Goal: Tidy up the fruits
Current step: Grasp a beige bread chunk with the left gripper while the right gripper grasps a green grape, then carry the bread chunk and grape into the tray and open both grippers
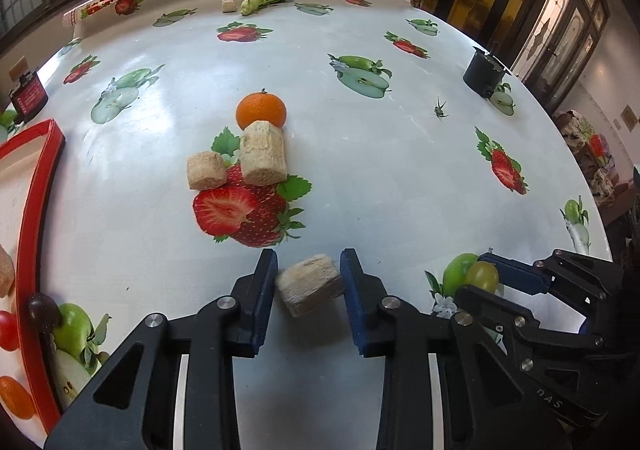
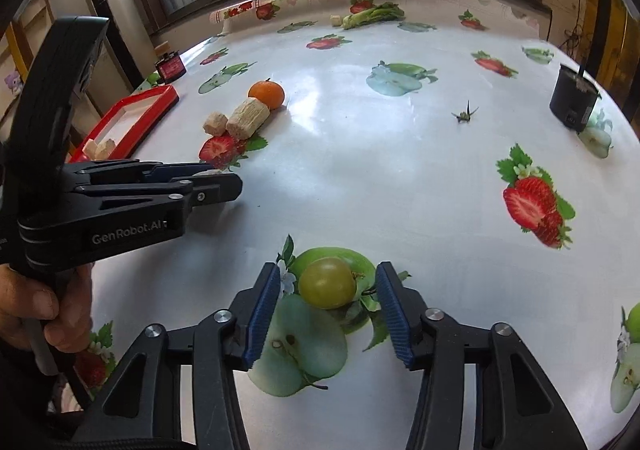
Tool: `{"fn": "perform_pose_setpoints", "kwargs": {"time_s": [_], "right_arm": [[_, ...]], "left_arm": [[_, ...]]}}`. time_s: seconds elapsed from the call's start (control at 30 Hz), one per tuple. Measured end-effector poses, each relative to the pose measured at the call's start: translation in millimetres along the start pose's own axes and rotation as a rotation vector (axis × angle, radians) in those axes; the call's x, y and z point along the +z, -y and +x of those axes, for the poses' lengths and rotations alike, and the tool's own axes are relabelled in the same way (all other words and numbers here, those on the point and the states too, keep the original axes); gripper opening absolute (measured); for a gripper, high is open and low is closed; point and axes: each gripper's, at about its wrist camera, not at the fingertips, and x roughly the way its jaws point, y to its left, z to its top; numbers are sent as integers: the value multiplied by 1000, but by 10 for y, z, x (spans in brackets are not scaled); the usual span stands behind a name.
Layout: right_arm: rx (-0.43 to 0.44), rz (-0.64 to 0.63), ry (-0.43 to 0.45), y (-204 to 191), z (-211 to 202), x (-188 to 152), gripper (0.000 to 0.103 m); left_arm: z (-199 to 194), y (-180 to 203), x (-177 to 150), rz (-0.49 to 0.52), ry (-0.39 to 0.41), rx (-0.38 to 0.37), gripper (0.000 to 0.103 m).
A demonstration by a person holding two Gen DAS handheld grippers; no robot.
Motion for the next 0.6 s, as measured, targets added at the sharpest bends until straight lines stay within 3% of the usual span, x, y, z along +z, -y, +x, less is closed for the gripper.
{"fn": "perform_pose_setpoints", "kwargs": {"time_s": [0.03, 0.6], "right_arm": [[-7, -11, -5, -27, 5, 8, 29], [138, -78, 77, -627, -126, 453, 29]], "left_arm": [[-39, -27, -10, -6, 8, 1, 30], [-747, -818, -143, -149, 136, 122, 30]]}}
